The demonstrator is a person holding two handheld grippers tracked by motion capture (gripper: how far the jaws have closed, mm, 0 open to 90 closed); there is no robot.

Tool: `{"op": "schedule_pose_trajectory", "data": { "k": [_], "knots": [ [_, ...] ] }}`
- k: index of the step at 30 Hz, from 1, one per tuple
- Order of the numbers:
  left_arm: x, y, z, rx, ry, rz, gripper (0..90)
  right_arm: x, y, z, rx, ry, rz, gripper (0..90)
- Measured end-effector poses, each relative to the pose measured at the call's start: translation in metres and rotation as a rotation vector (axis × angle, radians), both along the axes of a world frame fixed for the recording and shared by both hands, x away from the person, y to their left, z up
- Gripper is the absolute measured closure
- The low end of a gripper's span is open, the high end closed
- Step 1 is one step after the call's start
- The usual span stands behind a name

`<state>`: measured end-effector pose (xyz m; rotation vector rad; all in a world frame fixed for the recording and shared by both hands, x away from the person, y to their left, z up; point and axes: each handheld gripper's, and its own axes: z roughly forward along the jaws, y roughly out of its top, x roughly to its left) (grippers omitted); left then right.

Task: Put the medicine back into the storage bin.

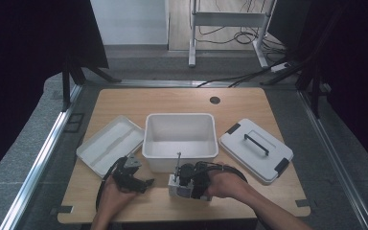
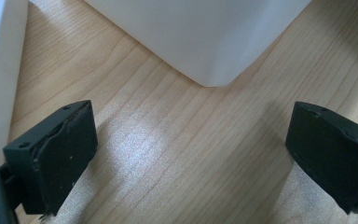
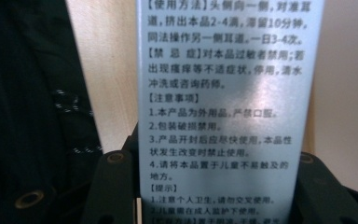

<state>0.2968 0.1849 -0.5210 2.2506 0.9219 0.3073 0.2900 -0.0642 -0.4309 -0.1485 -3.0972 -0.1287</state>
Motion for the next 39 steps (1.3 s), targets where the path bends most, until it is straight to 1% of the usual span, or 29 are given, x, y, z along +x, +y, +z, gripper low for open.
{"op": "schedule_pose_trajectory", "data": {
  "k": [2, 4, 8, 9, 12, 13, 16, 20, 22, 26, 29, 31, 32, 33, 35, 39],
  "knots": [
    [0.0, 0.0, 0.0, 0.0, 0.0, 0.0, 2.2, 0.001, 0.0, 0.007, 0.003, 0.003, 0.014, 54.8],
    [0.0, 0.0, 0.0, 0.0, 0.0, 0.0, 2.2, 0.0, 0.0, 0.013, -0.001, 0.0, 0.016, 54.9],
    [0.0, 0.0, 0.0, 0.0, 0.0, 0.0, 2.2, 0.0, 0.001, 0.03, 0.012, 0.008, 0.017, 55.2],
    [0.0, 0.0, 0.0, 0.0, 0.0, 0.0, 2.2, 0.001, 0.001, 0.033, 0.014, 0.007, 0.025, 55.3],
    [0.0, 0.0, 0.0, 0.0, 0.0, 0.0, 2.2, 0.002, 0.002, 0.045, 0.019, 0.011, 0.022, 55.5],
    [0.0, 0.0, 0.0, 0.0, 0.0, 0.0, 2.2, 0.003, 0.002, 0.052, 0.024, 0.012, 0.029, 55.5],
    [0.0, 0.0, 0.0, -0.001, 0.0, 0.0, 2.2, 0.005, 0.002, 0.062, 0.035, 0.013, 0.021, 55.7],
    [0.0, 0.0, 0.0, -0.001, 0.0, 0.0, 2.1, 0.011, 0.002, 0.081, 0.047, -0.002, 0.019, 55.9],
    [0.0, 0.0, 0.0, -0.003, 0.002, 0.002, 2.1, 0.013, 0.001, 0.089, 0.053, -0.009, 0.007, 55.9],
    [0.0, 0.0, 0.0, -0.002, 0.002, 0.002, 2.1, 0.023, 0.0, 0.111, 0.075, -0.034, -0.014, 56.1],
    [0.0, 0.0, 0.0, -0.004, 0.001, 0.004, 2.1, 0.032, 0.0, 0.123, 0.085, -0.059, -0.032, 56.2],
    [0.0, 0.0, 0.0, -0.004, 0.001, 0.003, 2.1, 0.037, 0.0, 0.129, 0.086, -0.066, -0.05, 56.3],
    [0.0, 0.0, 0.0, -0.004, 0.001, 0.004, 2.1, 0.041, 0.001, 0.132, 0.091, -0.074, -0.055, 56.3],
    [0.0, 0.0, 0.0, -0.004, 0.001, 0.004, 2.1, 0.049, 0.003, 0.137, 0.087, -0.087, -0.077, 56.4],
    [0.0, 0.0, 0.0, -0.004, 0.001, 0.004, 2.1, 0.052, 0.003, 0.139, 0.083, -0.093, -0.085, 56.4],
    [0.0, 0.0, 0.0, -0.004, 0.001, 0.004, 2.1, 0.073, 0.007, 0.142, 0.084, -0.119, -0.13, 56.4]
  ]
}}
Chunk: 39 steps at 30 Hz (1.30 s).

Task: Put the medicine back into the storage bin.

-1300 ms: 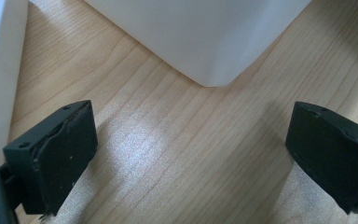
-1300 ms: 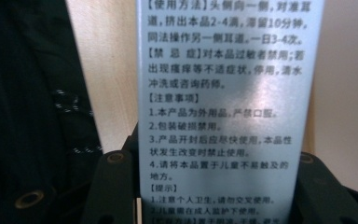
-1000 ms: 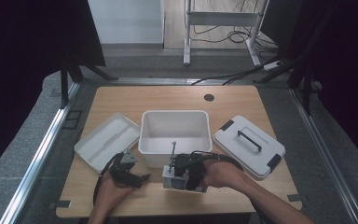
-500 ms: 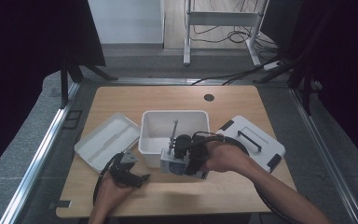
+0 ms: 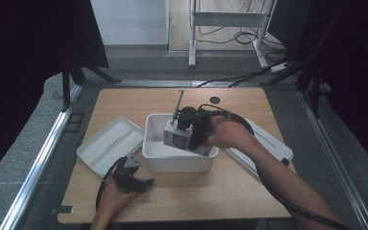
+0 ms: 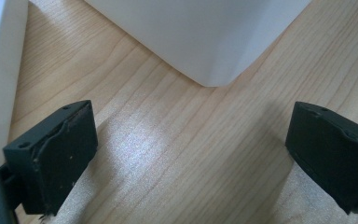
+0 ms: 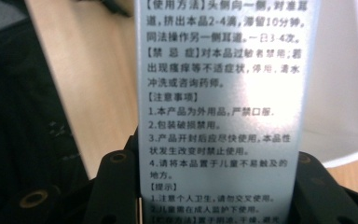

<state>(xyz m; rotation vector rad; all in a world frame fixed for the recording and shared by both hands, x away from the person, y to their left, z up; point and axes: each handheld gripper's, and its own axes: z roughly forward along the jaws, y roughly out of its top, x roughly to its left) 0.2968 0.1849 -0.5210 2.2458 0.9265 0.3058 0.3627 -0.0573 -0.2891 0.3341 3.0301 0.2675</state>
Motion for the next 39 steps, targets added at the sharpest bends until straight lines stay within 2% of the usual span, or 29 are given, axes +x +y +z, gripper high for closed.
{"op": "schedule_pose_trajectory", "data": {
  "k": [6, 8, 12, 16, 25, 26, 29, 32, 39],
  "knots": [
    [0.0, 0.0, 0.0, 0.002, 0.0, -0.002, 2.2, 0.027, 0.007, -0.008, -0.006, -0.025, -0.057, 56.5],
    [0.0, 0.0, 0.0, 0.002, 0.0, -0.001, 2.1, 0.04, 0.011, -0.02, -0.017, -0.034, -0.083, 56.5],
    [0.0, 0.0, 0.0, 0.002, 0.001, -0.002, 2.1, 0.05, 0.014, -0.032, -0.021, -0.032, -0.1, 56.5],
    [0.0, 0.0, 0.0, 0.001, 0.002, -0.004, 2.2, 0.063, 0.016, -0.053, -0.016, -0.022, -0.122, 56.5],
    [0.0, 0.0, 0.0, 0.001, 0.002, -0.002, 2.1, 0.073, 0.017, -0.095, -0.046, -0.007, -0.15, 56.4],
    [0.0, 0.0, 0.0, 0.001, 0.001, -0.001, 2.1, 0.074, 0.017, -0.106, -0.057, -0.001, -0.155, 56.3],
    [0.0, 0.0, 0.0, 0.001, 0.001, -0.001, 2.1, 0.074, 0.018, -0.113, -0.071, 0.001, -0.158, 56.3],
    [0.0, 0.0, 0.0, 0.001, 0.0, 0.0, 2.1, 0.076, 0.019, -0.13, -0.092, 0.02, -0.163, 56.3],
    [0.0, 0.0, 0.0, 0.002, -0.001, 0.001, 2.2, 0.076, 0.019, -0.144, -0.127, 0.036, -0.161, 55.3]
  ]
}}
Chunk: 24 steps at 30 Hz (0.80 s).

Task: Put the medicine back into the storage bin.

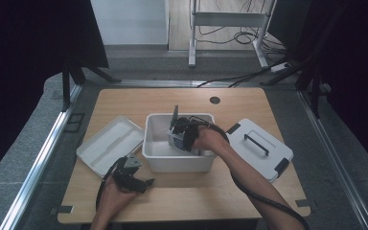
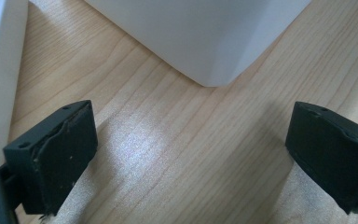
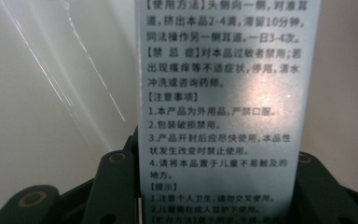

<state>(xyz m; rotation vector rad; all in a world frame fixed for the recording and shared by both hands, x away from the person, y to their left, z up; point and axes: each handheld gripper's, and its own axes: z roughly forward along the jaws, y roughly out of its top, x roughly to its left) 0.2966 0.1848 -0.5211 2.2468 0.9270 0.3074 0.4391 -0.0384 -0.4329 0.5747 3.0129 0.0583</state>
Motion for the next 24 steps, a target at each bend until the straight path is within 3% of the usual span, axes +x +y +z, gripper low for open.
{"op": "schedule_pose_trajectory", "data": {
  "k": [6, 13, 18, 24],
  "knots": [
    [0.0, 0.0, 0.0, 0.0, 0.0, 0.0, 2.2, -0.001, 0.002, 0.004, 0.008, -0.011, 0.006, 48.3],
    [0.0, 0.0, 0.0, 0.0, 0.002, -0.001, 2.2, 0.0, -0.005, 0.024, 0.074, -0.025, -0.008, 44.0],
    [0.0, 0.0, 0.0, 0.0, 0.001, -0.002, 2.2, -0.003, -0.015, 0.043, 0.15, -0.041, -0.008, 37.1],
    [0.0, 0.0, 0.0, 0.0, 0.001, -0.001, 2.2, -0.012, -0.031, 0.065, 0.291, -0.08, -0.023, 20.9]
  ]
}}
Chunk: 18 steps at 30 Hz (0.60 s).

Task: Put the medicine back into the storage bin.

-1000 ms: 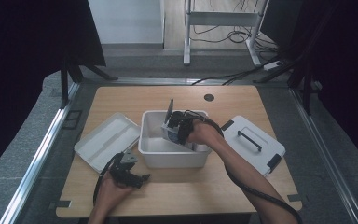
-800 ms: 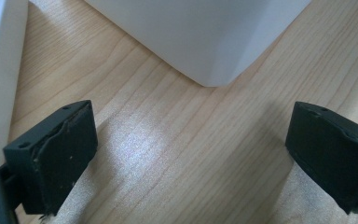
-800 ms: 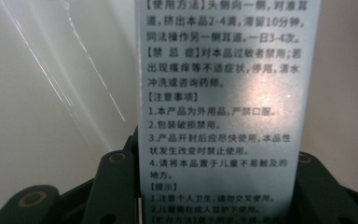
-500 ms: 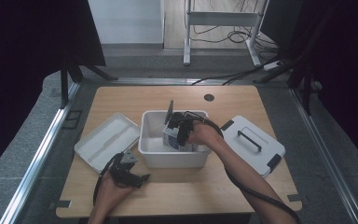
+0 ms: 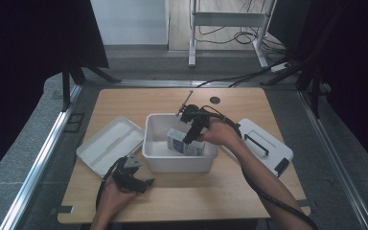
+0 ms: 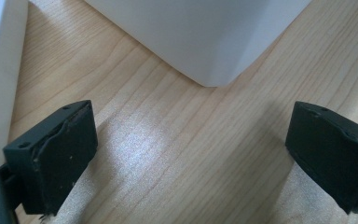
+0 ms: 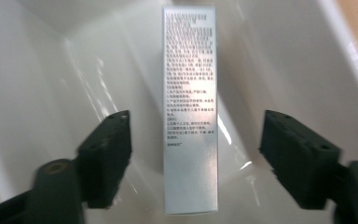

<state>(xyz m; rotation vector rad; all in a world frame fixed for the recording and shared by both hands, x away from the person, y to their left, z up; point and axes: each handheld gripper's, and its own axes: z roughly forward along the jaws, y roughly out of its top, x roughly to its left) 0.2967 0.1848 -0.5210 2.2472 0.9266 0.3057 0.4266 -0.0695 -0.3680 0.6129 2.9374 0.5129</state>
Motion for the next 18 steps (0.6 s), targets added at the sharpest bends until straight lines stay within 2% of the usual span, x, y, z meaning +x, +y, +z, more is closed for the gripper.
{"op": "schedule_pose_trajectory", "data": {
  "k": [3, 8, 18],
  "knots": [
    [0.0, 0.0, 0.0, 0.0, 0.0, 0.0, 2.2, -0.006, -0.009, 0.007, 0.062, -0.039, 0.005, 13.0],
    [0.0, 0.0, 0.0, 0.001, -0.001, -0.002, 2.2, -0.019, -0.026, 0.017, 0.138, -0.07, 0.014, 10.9],
    [0.0, 0.0, 0.0, 0.001, 0.0, -0.002, 2.2, -0.046, -0.059, 0.025, 0.218, -0.134, 0.013, 1.0]
  ]
}}
